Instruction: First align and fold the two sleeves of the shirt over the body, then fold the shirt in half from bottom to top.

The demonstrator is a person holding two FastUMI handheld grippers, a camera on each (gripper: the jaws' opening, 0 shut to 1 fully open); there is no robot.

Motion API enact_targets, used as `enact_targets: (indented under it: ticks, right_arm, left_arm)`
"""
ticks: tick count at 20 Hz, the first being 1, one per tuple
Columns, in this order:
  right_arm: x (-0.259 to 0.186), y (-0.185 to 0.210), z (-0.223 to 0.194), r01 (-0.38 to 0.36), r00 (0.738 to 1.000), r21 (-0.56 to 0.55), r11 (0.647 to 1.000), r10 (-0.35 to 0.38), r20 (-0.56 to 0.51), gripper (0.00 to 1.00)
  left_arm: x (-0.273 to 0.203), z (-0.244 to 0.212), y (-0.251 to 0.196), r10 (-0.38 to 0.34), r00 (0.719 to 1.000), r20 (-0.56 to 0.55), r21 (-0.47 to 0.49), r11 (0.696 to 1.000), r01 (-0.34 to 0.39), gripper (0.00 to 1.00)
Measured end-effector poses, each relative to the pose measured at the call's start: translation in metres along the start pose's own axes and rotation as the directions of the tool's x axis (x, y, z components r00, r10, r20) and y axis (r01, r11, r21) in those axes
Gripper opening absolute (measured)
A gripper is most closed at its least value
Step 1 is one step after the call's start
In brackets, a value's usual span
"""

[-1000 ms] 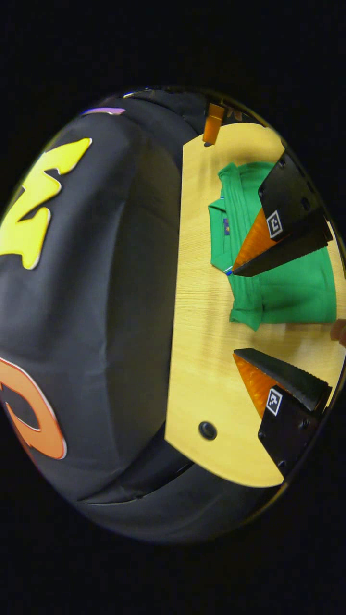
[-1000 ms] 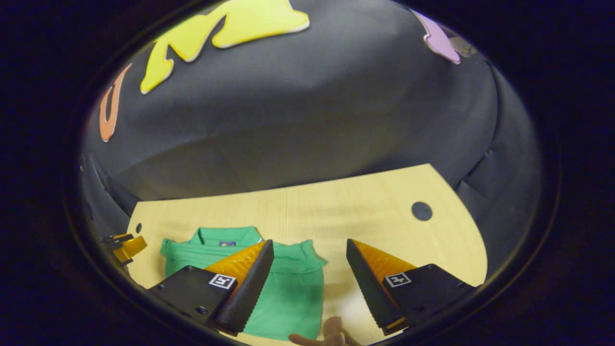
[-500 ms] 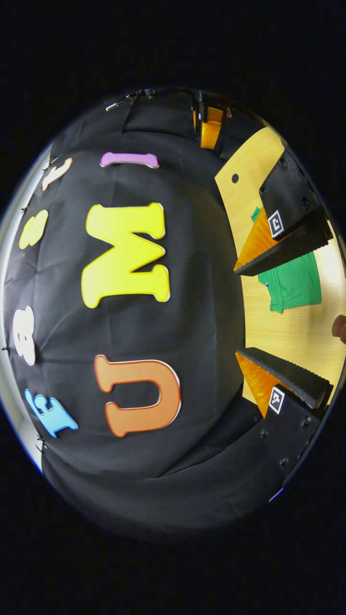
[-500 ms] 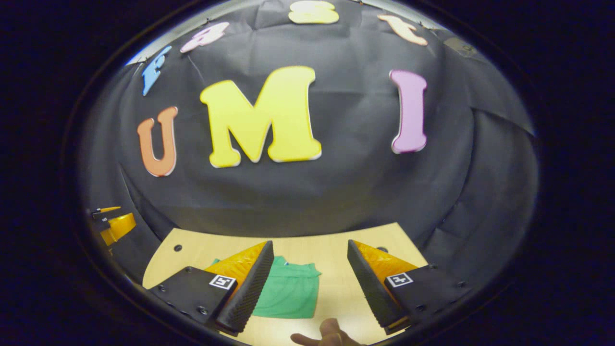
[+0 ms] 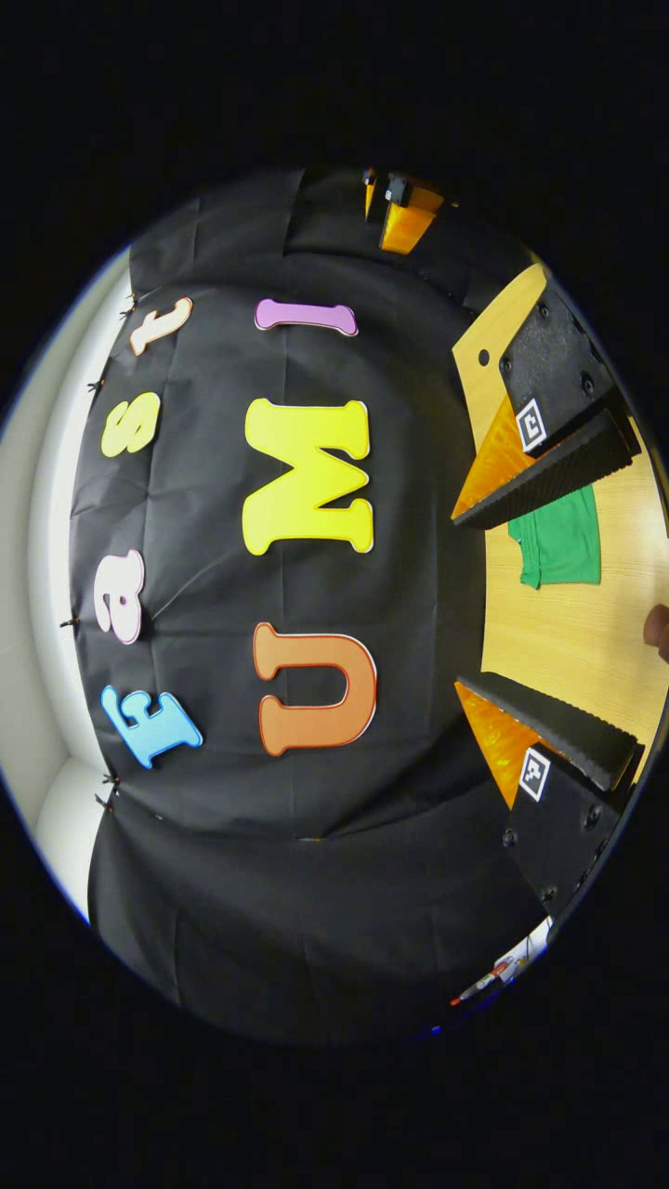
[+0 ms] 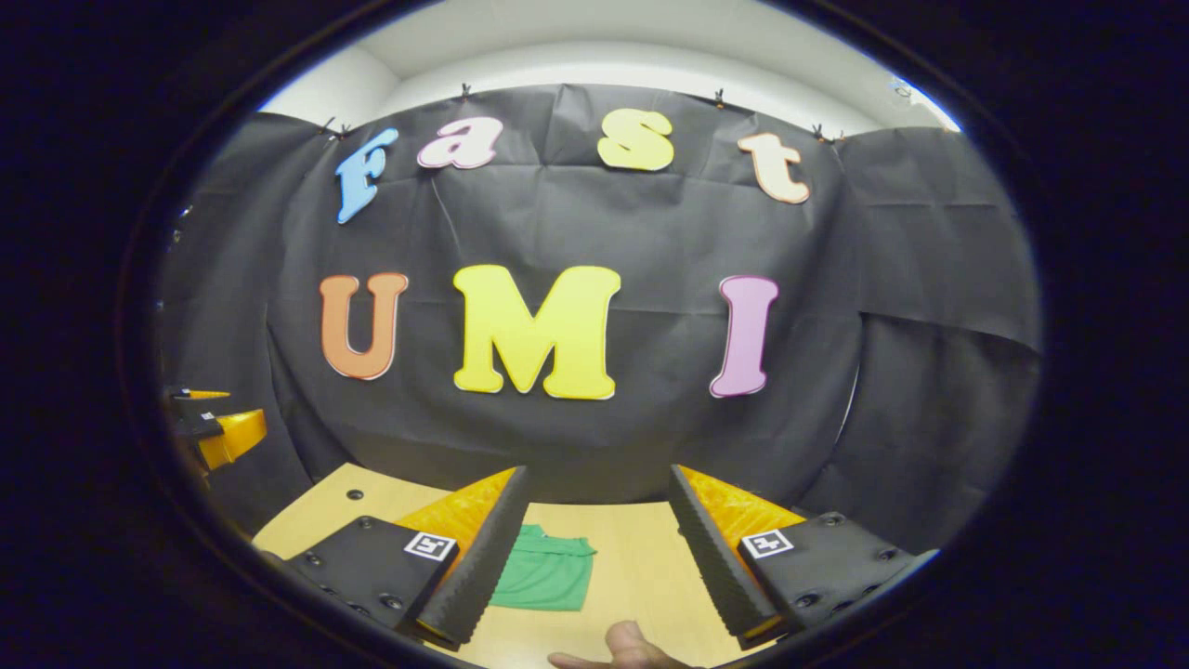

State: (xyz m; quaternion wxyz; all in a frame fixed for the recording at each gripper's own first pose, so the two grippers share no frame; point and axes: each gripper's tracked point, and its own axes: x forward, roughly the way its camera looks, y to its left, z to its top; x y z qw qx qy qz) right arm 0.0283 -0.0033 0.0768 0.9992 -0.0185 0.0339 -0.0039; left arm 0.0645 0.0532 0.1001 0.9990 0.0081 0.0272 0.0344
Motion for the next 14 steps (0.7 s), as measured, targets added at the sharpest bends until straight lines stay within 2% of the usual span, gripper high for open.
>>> enact_targets:
  ticks: [3, 5, 6, 7, 9, 10, 11, 14]
  right_arm:
    - [-0.036, 0.005, -0.022, -0.017, 0.999, -0.014, 1.000, 0.016, -0.035, 0.92]
    - [-0.047, 0.005, -0.033, -0.016, 0.999, 0.017, 1.000, 0.017, -0.037, 0.93]
    - [-0.051, 0.009, -0.036, -0.015, 0.999, 0.032, 0.999, 0.016, -0.038, 0.93]
    - [-0.056, 0.014, -0.040, -0.022, 0.999, 0.030, 0.999, 0.023, -0.036, 0.93]
    - [-0.065, 0.026, -0.041, -0.047, 0.999, -0.014, 0.999, 0.047, -0.018, 0.93]
    - [-0.069, 0.030, -0.040, -0.059, 0.998, -0.035, 0.998, 0.058, -0.009, 0.92]
    - [-0.072, 0.035, -0.037, -0.070, 0.998, -0.045, 0.997, 0.070, 0.004, 0.93]
    - [-0.078, 0.040, -0.028, -0.077, 0.996, -0.055, 0.995, 0.080, 0.044, 0.95]
  left_arm:
    - [-0.023, -0.016, -0.006, -0.013, 1.000, -0.009, 0.021, 1.000, 0.013, 0.99]
    - [-0.035, -0.023, -0.016, -0.039, 0.999, -0.016, -0.009, 0.999, 0.039, 0.99]
    - [-0.040, -0.025, -0.022, -0.048, 0.999, -0.014, -0.018, 0.999, 0.047, 0.94]
    - [-0.046, -0.030, -0.029, -0.054, 0.998, -0.012, -0.010, 0.999, 0.054, 0.99]
    - [-0.052, -0.040, -0.039, -0.068, 0.997, -0.024, 0.012, 0.998, 0.068, 0.99]
    - [-0.055, -0.044, -0.043, -0.073, 0.996, -0.042, 0.002, 0.997, 0.073, 0.94]
    - [-0.057, -0.049, -0.050, -0.095, 0.994, -0.053, -0.019, 0.995, 0.094, 0.99]
    - [-0.061, -0.045, -0.059, -0.115, 0.993, -0.037, -0.003, 0.993, 0.115, 1.00]
